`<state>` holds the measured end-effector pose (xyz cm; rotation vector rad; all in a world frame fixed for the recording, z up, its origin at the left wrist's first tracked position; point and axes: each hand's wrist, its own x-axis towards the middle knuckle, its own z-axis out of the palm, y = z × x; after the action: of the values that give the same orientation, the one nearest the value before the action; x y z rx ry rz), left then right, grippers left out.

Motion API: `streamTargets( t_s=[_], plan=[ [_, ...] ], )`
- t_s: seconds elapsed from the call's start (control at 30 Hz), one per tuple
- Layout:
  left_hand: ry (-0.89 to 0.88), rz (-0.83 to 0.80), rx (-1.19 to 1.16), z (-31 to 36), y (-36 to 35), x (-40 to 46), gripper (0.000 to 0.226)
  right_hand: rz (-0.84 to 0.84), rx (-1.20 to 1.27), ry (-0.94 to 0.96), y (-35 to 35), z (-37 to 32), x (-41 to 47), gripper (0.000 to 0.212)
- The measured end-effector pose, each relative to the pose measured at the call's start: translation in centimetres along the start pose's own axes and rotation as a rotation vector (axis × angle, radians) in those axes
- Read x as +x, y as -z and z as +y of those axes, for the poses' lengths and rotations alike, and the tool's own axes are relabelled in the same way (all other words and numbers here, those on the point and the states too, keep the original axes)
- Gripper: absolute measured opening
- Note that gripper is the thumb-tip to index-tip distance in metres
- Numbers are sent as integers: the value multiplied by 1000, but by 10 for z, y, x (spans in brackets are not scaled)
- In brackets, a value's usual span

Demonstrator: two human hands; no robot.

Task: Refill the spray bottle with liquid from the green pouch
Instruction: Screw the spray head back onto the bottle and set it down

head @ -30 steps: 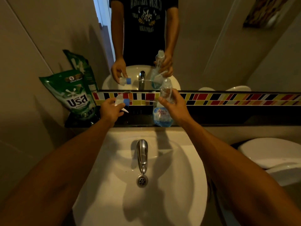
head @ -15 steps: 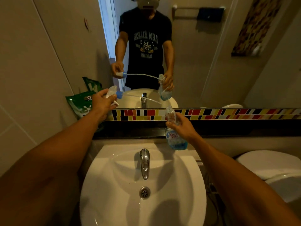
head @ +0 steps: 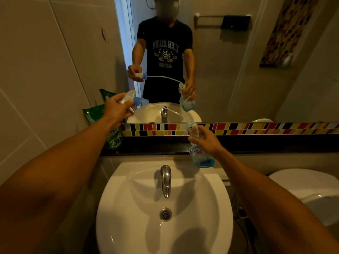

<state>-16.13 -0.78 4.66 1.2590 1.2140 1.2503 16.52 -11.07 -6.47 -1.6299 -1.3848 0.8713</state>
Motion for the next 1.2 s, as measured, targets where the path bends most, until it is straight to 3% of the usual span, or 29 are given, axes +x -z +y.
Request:
streamTargets(
  t_s=[0.17,0.33,0.5,0.7,1.0,1.2],
  plan=[
    [-20,-41,-20,14,-5,-3,54,-42,-24,-5,-7,-6,-2,63],
    [-55,-166,-74,29,-22,-12,52,-64,-10,36,-18,-19,-7,53],
    [-58,-158,-99,38,-26,-13,51,-48,58,37,-22,-24,-9,46],
    [-90,-116,-87,60,-4,-9,55,-50,40,22,-14,-23,-14,57],
    [-136,-42,-91,71,8,-3,55,-58,-21,25,-16,-25,-14,58],
    [-141,-145,-49,61,1,-2,53,-75,-4,44,-21,-34,-12,58]
  ],
)
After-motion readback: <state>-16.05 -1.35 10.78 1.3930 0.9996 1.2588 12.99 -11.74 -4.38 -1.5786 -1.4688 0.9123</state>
